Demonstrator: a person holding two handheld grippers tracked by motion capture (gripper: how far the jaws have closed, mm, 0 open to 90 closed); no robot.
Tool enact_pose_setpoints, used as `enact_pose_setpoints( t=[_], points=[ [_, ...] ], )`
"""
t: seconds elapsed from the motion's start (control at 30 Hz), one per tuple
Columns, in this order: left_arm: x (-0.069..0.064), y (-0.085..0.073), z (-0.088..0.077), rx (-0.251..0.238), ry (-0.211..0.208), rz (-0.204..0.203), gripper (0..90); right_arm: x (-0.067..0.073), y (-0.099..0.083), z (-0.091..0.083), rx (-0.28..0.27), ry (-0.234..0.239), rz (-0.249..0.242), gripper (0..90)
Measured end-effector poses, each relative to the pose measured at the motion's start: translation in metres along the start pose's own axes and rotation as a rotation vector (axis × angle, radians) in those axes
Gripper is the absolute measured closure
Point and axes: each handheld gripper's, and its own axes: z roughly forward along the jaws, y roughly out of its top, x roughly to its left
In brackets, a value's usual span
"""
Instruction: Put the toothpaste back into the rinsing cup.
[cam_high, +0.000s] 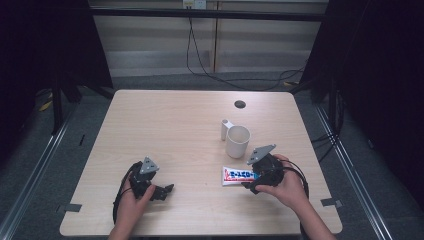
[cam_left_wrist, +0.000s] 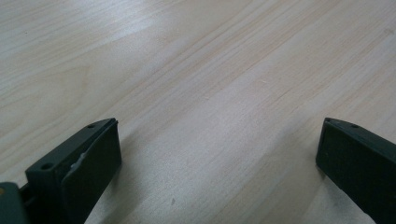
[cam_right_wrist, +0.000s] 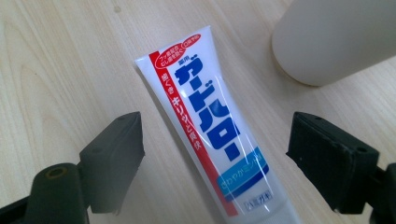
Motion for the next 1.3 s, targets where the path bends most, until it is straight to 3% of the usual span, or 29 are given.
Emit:
enact_pose_setpoints(
  t=[0.57, 0.7, 1.0, 1.3],
  points=[
    [0.000, 0.000, 0.000, -0.002, -0.001, -0.004, 0.0, 0.003, 0.031, 0.017, 0.085, 0.044, -0.075, 20.7],
    [0.000, 0.000, 0.000, -0.002, -0.001, -0.005, 0.0, 0.002, 0.033, 0.021, 0.083, 0.062, -0.067, 21.1],
    [0.000, 0.000, 0.000, -0.002, -0.001, -0.005, 0.0, 0.005, 0.034, 0.032, 0.136, 0.077, -0.102, 23.8],
    [0.000, 0.000, 0.000, -0.002, -0.002, -0.004, 0.0, 0.003, 0.033, 0.038, 0.185, 0.093, -0.129, 32.1]
  ],
)
